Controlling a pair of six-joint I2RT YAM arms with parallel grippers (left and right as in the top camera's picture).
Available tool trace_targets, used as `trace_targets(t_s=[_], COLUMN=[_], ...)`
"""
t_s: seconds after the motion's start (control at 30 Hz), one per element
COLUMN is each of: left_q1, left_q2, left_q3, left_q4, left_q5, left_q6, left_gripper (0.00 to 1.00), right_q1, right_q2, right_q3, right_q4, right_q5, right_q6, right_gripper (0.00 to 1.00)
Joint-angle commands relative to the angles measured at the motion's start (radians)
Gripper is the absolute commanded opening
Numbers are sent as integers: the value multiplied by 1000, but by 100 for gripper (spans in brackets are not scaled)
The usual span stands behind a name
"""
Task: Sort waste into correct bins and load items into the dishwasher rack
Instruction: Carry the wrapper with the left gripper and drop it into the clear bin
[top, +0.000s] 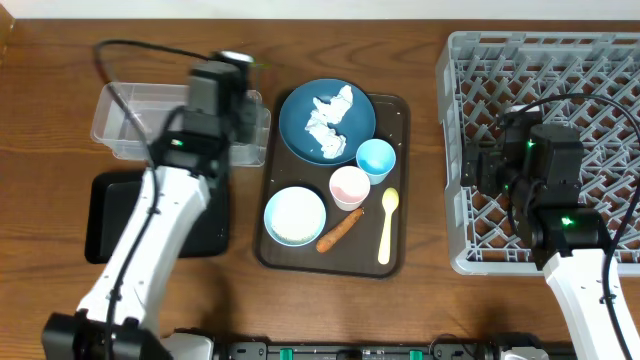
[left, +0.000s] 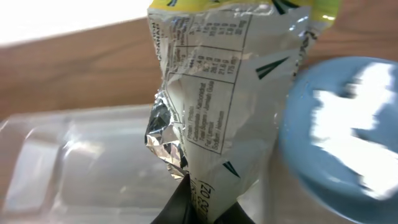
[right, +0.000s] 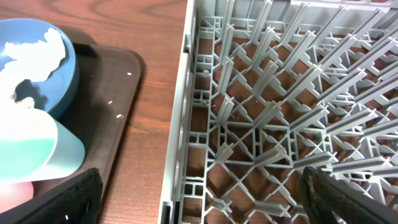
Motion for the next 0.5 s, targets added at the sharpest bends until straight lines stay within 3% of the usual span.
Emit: trace_targets(t_s=[0.0,0.13,0.23,0.3,0.47], left_q1=[75,123,126,126,114], left_q2=[64,133,156,157,116], left_q3=[10,10,10,10,22], left_q4=[11,39,44,51,73], left_q5=[-11,8,12,12,74], left_q6=[-76,-98,-98,-98,-98], left_gripper=[10,15,45,52,55], right_q1=[6,6,6,6,6], right_q2=[-2,-2,-2,-2,-2], right_q3=[19,19,19,19,19], right_q4=[0,-1,0,0,0], right_q5=[3,3,3,3,3], right_q6=[14,14,14,14,14], right_gripper=[99,99,99,99,99])
